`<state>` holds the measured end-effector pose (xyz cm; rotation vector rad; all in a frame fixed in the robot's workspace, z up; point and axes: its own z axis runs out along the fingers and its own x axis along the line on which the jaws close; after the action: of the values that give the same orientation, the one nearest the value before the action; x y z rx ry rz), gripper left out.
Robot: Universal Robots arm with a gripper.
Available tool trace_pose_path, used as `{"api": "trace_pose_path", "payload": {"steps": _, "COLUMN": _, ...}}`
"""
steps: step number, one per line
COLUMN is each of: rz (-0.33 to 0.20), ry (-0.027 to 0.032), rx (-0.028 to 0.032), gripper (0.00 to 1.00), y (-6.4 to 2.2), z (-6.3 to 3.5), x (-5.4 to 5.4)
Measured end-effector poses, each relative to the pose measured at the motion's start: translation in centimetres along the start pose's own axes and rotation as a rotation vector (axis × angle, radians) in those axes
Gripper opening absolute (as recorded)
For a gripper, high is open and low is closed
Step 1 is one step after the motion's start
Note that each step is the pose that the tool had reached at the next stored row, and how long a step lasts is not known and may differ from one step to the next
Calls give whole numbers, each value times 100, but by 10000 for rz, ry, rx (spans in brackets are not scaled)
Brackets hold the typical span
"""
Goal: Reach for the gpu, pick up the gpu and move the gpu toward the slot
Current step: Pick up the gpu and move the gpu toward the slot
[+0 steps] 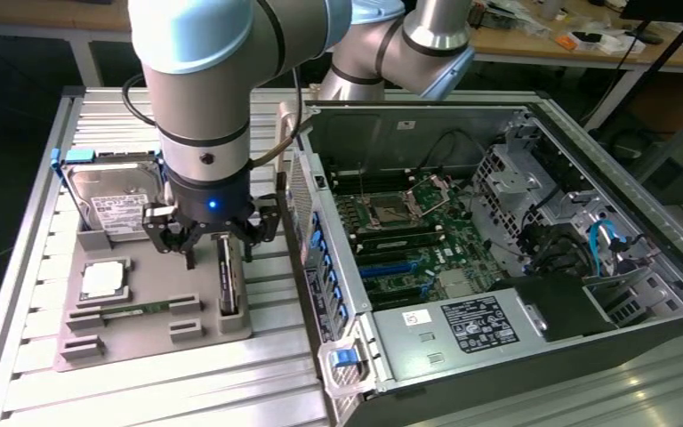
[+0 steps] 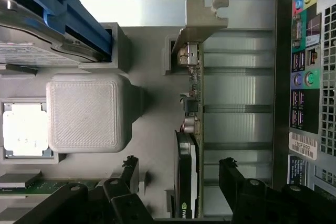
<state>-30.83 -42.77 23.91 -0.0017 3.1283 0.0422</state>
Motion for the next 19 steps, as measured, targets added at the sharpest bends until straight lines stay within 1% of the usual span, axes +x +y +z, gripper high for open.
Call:
{"api": "trace_pose_path", "payload": {"steps": 5, "rz": 0, "ry": 0, "rx": 0, "gripper": 71, "y": 0, "z": 0, "x": 0}}
{"api": "trace_pose_path", "payload": {"steps": 9, "rz": 0, "ry": 0, "rx": 0, "gripper": 46, "y": 0, "z": 1, "x": -1}}
{"api": "trace_pose_path", "payload": {"steps": 10, "rz": 0, "ry": -1, "rx": 0, "gripper": 46, "y": 0, "z": 1, "x": -1}}
{"api": "trace_pose_path", "payload": {"steps": 12, "rz": -1, "ry": -2, "rx": -1, "gripper": 34, "y": 0, "z": 3, "x": -4}}
{"api": "trace_pose_path", "payload": {"steps": 13, "rz": -1, "ry": -1, "rx": 0, "gripper": 34, "y": 0, "z": 4, "x": -6}}
{"api": "trace_pose_path", "payload": {"steps": 14, "rz": 0, "ry": 1, "rx": 1, "gripper": 28, "y": -1, "z": 4, "x": -7}}
{"api": "trace_pose_path", "payload": {"steps": 19, "rz": 0, "ry": 2, "rx": 3, "gripper": 27, "y": -1, "z": 8, "x": -14}}
